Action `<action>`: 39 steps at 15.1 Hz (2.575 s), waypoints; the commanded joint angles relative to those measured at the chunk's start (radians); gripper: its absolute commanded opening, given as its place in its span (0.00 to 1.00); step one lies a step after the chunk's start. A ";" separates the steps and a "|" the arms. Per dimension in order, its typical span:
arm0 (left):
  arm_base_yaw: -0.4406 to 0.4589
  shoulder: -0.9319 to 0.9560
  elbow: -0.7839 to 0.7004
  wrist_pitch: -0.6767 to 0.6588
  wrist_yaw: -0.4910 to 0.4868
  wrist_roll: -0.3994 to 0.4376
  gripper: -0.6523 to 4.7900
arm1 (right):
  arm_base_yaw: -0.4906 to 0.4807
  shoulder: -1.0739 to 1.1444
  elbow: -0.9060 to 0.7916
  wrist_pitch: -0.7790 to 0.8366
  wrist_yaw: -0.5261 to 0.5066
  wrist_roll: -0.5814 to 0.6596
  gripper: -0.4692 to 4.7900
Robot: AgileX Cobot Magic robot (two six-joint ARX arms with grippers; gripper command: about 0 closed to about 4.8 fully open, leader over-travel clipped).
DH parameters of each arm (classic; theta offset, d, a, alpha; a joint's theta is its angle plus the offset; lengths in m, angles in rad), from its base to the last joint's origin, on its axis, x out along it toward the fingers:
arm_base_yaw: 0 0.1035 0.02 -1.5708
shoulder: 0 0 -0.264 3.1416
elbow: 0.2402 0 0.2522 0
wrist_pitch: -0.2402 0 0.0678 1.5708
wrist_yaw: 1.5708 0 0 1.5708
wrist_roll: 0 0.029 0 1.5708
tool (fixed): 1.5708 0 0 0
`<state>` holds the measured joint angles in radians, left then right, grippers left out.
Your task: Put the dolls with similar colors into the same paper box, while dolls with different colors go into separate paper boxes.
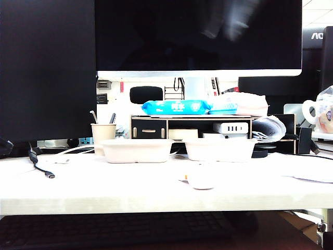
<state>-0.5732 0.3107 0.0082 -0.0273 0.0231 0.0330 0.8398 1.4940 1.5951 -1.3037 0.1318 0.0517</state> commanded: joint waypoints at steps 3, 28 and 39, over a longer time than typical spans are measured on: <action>0.000 -0.007 0.001 0.006 0.000 0.004 0.11 | 0.008 -0.193 -0.552 0.715 -0.040 0.027 0.59; 0.000 -0.011 0.001 0.006 0.000 0.004 0.11 | -0.184 0.201 -0.607 1.053 -0.094 -0.003 0.59; 0.000 -0.011 0.001 0.006 0.000 0.004 0.11 | -0.183 0.231 -0.606 1.073 -0.104 -0.003 0.43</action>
<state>-0.5732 0.3000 0.0086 -0.0269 0.0231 0.0330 0.6556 1.7264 0.9878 -0.2420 0.0265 0.0490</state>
